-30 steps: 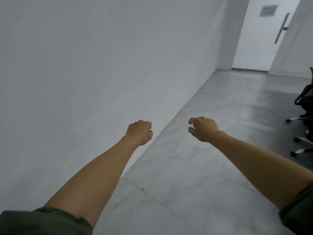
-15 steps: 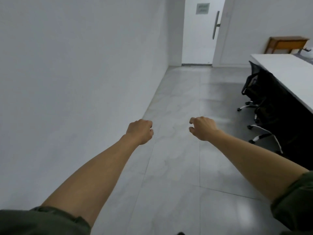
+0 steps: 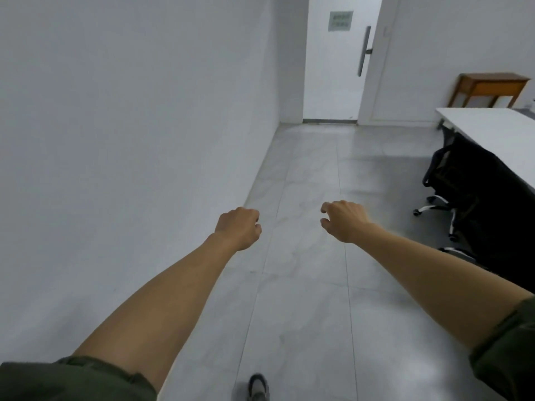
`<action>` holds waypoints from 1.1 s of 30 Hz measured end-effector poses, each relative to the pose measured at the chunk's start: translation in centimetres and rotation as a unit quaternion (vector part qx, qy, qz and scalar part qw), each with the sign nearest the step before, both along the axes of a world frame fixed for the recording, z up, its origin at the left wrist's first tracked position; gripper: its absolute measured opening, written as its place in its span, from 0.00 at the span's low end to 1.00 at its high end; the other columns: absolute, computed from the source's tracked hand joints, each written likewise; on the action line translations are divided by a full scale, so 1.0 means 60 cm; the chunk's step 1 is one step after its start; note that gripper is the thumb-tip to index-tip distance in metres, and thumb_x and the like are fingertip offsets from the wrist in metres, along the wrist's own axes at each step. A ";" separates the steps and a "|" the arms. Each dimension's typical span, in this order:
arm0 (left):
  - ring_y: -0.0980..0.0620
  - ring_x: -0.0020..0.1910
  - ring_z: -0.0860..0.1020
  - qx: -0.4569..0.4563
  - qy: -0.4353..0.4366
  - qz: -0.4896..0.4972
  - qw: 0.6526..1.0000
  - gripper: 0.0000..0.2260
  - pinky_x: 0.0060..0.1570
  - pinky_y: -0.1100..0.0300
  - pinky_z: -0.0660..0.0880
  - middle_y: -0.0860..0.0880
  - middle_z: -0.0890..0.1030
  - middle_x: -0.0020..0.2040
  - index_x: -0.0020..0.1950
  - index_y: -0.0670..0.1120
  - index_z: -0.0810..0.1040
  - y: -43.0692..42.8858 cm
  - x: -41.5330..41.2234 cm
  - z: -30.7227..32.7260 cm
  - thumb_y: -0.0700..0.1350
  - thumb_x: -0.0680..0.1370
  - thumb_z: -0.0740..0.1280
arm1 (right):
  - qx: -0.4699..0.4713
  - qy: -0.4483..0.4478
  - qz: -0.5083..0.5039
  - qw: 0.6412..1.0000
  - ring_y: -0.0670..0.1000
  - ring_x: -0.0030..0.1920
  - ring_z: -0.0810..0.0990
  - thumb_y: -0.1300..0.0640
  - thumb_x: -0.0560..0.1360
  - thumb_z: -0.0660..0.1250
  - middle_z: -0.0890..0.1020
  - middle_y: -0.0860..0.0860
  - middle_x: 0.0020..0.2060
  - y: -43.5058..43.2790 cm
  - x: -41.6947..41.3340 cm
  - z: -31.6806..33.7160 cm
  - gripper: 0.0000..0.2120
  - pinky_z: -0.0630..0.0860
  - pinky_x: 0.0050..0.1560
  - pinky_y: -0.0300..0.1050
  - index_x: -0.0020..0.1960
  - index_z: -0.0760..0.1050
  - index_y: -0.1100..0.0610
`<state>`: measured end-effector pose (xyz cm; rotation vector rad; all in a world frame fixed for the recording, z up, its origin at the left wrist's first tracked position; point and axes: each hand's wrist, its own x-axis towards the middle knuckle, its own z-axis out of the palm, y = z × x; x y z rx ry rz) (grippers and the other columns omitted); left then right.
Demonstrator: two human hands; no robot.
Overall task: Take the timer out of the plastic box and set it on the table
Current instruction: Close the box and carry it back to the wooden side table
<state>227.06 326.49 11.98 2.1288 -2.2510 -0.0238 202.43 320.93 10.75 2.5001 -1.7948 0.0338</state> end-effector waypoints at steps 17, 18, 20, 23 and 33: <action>0.42 0.54 0.79 -0.006 -0.009 -0.126 0.992 0.15 0.52 0.52 0.75 0.44 0.81 0.58 0.60 0.45 0.77 -0.770 -0.016 0.036 0.49 0.80 0.58 | -0.006 -0.014 -0.121 0.993 0.59 0.55 0.80 0.50 0.80 0.58 0.81 0.56 0.59 -0.649 -0.017 0.028 0.17 0.75 0.51 0.51 0.65 0.73 0.56; 0.42 0.54 0.79 -0.004 -0.012 -0.132 0.991 0.15 0.52 0.52 0.76 0.44 0.81 0.58 0.60 0.45 0.77 -0.817 -0.030 0.030 0.49 0.80 0.58 | 0.001 -0.011 -0.125 0.992 0.59 0.55 0.80 0.50 0.80 0.58 0.80 0.55 0.59 -0.694 -0.029 0.022 0.18 0.75 0.51 0.51 0.65 0.73 0.56; 0.42 0.54 0.79 -0.002 -0.013 -0.135 0.991 0.15 0.51 0.52 0.76 0.44 0.81 0.57 0.60 0.45 0.77 -0.903 -0.055 0.017 0.49 0.80 0.58 | 0.010 -0.010 -0.132 0.991 0.59 0.56 0.80 0.50 0.80 0.58 0.80 0.55 0.59 -0.781 -0.054 0.008 0.18 0.75 0.52 0.51 0.66 0.73 0.55; 0.43 0.52 0.80 -0.001 -0.016 -0.130 0.991 0.14 0.49 0.52 0.75 0.44 0.81 0.56 0.59 0.44 0.77 -1.033 -0.085 0.011 0.49 0.80 0.58 | 0.018 -0.012 -0.140 0.990 0.59 0.56 0.80 0.50 0.79 0.58 0.80 0.56 0.59 -0.924 -0.091 0.002 0.18 0.76 0.53 0.51 0.65 0.73 0.55; 0.42 0.53 0.79 -0.004 0.004 -0.080 0.997 0.14 0.51 0.52 0.76 0.43 0.81 0.57 0.59 0.43 0.77 -1.411 -0.115 0.035 0.48 0.80 0.58 | 0.025 -0.016 -0.111 0.993 0.59 0.57 0.79 0.49 0.79 0.58 0.80 0.55 0.60 -1.331 -0.133 0.022 0.18 0.76 0.53 0.51 0.66 0.72 0.54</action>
